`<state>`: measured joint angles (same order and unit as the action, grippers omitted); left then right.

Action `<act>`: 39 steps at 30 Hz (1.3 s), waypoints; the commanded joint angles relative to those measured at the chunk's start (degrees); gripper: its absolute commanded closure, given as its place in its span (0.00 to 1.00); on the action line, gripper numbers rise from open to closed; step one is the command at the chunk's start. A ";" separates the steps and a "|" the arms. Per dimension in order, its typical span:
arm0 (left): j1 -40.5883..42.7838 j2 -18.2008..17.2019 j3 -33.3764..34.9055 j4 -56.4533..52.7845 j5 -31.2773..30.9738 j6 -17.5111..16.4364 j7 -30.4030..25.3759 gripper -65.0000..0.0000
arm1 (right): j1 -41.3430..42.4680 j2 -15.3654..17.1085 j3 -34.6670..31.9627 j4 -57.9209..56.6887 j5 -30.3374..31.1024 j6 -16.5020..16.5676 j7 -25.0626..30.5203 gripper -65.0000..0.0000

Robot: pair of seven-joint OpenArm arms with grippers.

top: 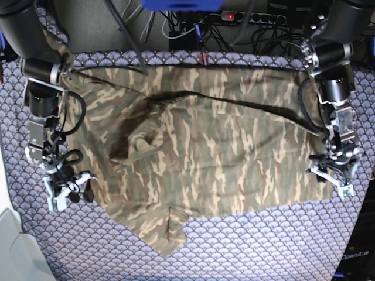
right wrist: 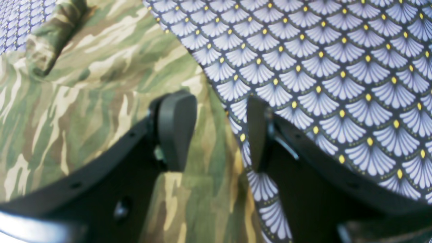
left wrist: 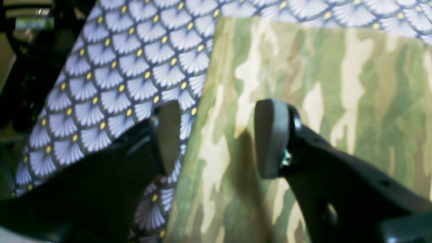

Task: Fold the T-shirt properly
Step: 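Move both grippers down to the shirt's hem corners, then grasp the hem corners with both grippers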

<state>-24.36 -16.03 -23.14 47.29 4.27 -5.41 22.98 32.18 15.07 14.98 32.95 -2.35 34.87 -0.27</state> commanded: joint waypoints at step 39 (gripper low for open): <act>4.01 -0.28 -0.03 4.45 -0.36 -0.08 -1.49 0.47 | 7.60 3.08 -1.22 -16.29 -0.68 1.83 3.83 0.56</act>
<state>-18.76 -15.38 -23.14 50.78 4.05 -5.78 22.85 37.76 17.47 13.65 15.97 -3.57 36.62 2.55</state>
